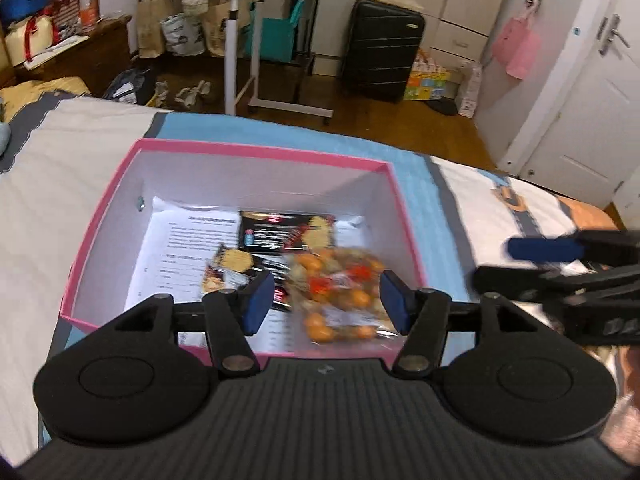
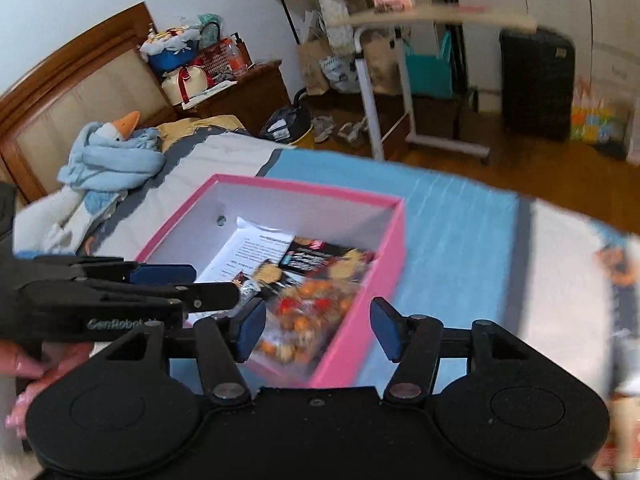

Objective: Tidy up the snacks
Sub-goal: 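Carry the nut bag with both grippers into the pink box and open them, then grasp the white noodle bag with red label using both grippers, then lift the noodle bag into the pink box and open both grippers, then grasp the second clear bag of mixed nuts with both grippers, then carry the second nut bag into the pink box and open both grippers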

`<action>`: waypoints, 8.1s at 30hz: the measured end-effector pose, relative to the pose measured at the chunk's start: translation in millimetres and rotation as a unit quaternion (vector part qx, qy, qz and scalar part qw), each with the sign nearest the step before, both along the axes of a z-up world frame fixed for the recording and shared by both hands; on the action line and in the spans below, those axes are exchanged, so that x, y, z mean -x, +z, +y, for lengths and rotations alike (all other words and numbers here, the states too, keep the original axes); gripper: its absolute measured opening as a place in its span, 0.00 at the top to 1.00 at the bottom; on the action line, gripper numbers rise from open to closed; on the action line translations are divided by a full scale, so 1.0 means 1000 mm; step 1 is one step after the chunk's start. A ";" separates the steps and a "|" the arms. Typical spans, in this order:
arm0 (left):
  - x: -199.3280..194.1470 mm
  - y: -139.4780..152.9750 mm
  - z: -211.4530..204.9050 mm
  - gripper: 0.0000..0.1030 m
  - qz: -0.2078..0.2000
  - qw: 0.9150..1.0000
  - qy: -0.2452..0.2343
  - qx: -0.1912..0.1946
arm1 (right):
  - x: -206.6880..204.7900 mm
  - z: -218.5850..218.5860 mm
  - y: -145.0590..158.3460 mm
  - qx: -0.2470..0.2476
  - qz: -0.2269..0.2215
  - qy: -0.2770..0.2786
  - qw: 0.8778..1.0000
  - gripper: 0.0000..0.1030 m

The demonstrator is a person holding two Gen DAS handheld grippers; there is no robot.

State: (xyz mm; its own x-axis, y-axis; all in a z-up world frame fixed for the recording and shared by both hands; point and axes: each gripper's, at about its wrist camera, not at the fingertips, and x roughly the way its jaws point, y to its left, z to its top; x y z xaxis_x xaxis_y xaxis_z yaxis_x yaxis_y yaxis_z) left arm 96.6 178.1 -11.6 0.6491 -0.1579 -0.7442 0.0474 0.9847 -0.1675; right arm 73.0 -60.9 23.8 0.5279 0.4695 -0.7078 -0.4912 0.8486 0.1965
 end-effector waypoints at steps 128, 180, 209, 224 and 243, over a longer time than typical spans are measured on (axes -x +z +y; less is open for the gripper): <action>-0.013 -0.017 0.091 0.30 -0.016 0.999 0.034 0.014 | -0.059 0.038 -0.003 -0.013 0.093 0.025 0.995 0.35; -0.019 -0.147 -0.305 0.45 0.094 0.947 -0.282 0.122 | -0.056 -0.220 -0.170 0.064 0.304 -0.245 0.918 0.15; 0.054 -0.049 -0.237 0.48 0.132 0.940 -0.304 0.077 | 0.033 -0.160 -0.083 -0.004 0.263 -0.186 0.946 0.27; 0.078 0.005 -0.167 0.47 0.050 0.956 -0.278 0.072 | 0.045 -0.098 -0.027 0.001 0.198 -0.130 0.972 0.27; 0.037 0.029 -0.018 0.47 -0.024 0.989 -0.137 0.041 | -0.028 0.040 -0.018 -0.089 0.131 -0.016 0.987 0.27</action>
